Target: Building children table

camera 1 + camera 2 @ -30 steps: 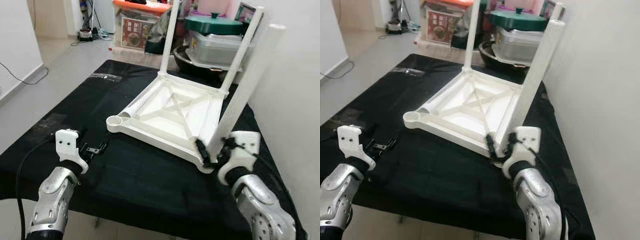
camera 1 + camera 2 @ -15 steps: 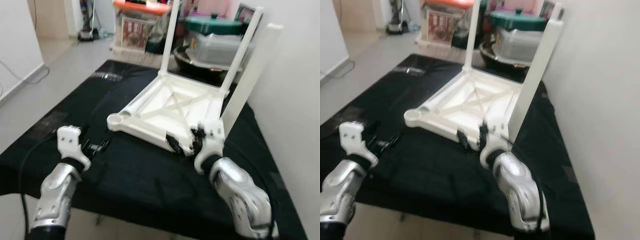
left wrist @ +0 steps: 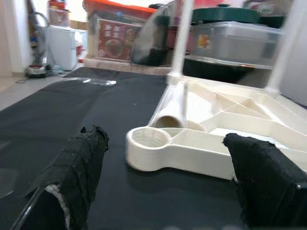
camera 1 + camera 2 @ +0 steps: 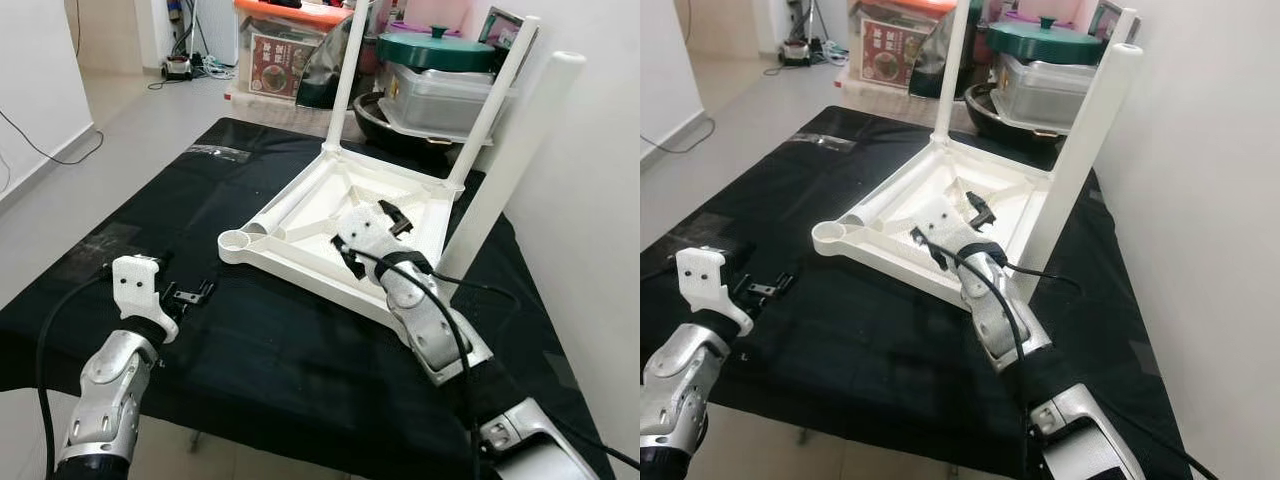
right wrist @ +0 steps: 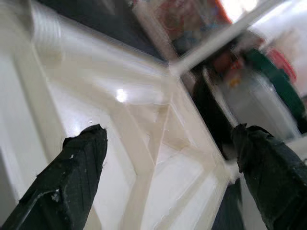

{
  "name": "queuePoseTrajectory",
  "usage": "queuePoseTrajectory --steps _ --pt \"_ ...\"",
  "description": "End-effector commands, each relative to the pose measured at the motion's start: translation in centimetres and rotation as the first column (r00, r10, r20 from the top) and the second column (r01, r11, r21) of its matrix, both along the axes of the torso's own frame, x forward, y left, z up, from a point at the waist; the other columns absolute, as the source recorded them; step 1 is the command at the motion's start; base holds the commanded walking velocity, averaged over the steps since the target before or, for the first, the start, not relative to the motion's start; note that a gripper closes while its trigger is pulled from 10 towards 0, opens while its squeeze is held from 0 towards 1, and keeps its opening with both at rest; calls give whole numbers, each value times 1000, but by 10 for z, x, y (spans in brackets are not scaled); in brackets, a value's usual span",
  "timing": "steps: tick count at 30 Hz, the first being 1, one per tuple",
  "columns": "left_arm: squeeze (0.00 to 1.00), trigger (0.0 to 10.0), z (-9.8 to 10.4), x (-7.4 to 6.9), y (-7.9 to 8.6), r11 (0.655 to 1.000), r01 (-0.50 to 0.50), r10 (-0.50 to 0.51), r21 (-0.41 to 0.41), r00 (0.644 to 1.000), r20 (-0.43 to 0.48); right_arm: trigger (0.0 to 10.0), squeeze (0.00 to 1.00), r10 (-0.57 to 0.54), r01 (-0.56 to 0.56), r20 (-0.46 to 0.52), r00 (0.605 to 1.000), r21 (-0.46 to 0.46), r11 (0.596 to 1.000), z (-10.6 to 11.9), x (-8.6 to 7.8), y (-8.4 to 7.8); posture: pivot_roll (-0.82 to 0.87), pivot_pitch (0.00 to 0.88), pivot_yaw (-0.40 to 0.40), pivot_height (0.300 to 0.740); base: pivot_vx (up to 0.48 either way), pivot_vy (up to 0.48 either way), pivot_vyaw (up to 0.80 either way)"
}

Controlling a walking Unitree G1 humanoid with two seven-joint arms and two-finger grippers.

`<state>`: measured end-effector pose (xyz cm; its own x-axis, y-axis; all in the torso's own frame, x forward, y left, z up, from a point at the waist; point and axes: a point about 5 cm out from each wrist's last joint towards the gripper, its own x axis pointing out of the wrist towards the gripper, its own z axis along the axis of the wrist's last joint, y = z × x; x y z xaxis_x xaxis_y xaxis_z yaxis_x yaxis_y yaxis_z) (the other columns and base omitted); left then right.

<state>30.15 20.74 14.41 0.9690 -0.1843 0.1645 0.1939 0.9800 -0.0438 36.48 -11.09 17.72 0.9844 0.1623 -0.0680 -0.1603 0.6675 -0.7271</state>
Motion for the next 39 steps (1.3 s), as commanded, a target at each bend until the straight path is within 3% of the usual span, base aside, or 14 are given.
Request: queuePoseTrajectory --steps 1,4,6,9,13,22,27,28,31,33,35,36,37,39 --pt "0 10000 -6 -1 -1 1000 -1 1 -5 1000 -14 10000 0 -54 52 -28 998 -75 996 -13 3 -22 76 0 -165 740 0 0 0" --pt "0 10000 -6 -1 -2 1000 -1 1 -10 1000 -12 10000 0 -106 101 -48 993 -103 990 -19 4 -39 73 0 -168 740 0 0 0" --pt "0 10000 -6 -2 -3 1000 -1 1 -18 1000 -8 10000 0 -258 249 -83 963 -100 963 -29 5 -84 64 0 -164 740 0 0 0" --pt "0 10000 -6 -2 -4 1000 2 -2 -21 1000 -8 10000 0 -329 321 -103 939 -87 943 -34 3 -105 61 0 -162 740 0 0 0" --pt "0 10000 -5 -2 -5 1000 13 -13 -27 1000 -6 10000 0 -492 514 -224 841 47 857 -52 -14 -152 49 0 -163 740 0 0 0" --pt "0 10000 -4 -3 -3 1000 3 -3 -25 1000 -1 10000 0 -566 578 -270 779 -41 815 -70 -37 -193 45 0 -160 740 0 0 0" --pt "0 10000 -3 -3 -2 1000 4 -4 -26 1000 0 10000 0 -470 502 -240 850 91 860 -64 -32 -174 43 0 -155 740 0 0 0" --pt "0 10000 -3 -3 -3 1000 5 -5 -25 1000 0 10000 0 -361 409 -228 904 219 886 -58 -25 -150 43 0 -155 740 0 0 0" --pt "0 10000 -3 -2 -3 1000 7 -7 -23 1000 -1 10000 0 -266 317 -194 944 320 893 -51 -19 -131 52 0 -152 740 0 0 0" --pt "0 10000 -3 -3 -2 1000 7 -7 -18 1000 -2 10000 0 -49 82 -88 995 427 900 -33 -11 -85 69 0 -158 740 0 0 0" --pt "0 10000 -3 -3 -2 1000 7 -7 -18 1000 -2 10000 0 -49 82 -88 995 427 900 -33 -11 -85 69 0 -158 740 0 0 0" --pt "0 10000 -4 -3 -2 1000 5 -5 -16 1000 -3 10000 0 56 -31 -44 997 444 896 -24 -10 -66 77 0 -162 740 0 0 0" --pt "0 10000 -4 -3 -2 1000 5 -5 -16 1000 -3 10000 0 56 -31 -44 997 444 896 -24 -10 -66 77 0 -162 740 0 0 0" --pt "0 10000 -4 -3 -1 1000 3 -3 -14 1000 -4 10000 0 312 -259 -68 948 407 876 -23 -15 -34 75 0 -159 740 0 0 0"
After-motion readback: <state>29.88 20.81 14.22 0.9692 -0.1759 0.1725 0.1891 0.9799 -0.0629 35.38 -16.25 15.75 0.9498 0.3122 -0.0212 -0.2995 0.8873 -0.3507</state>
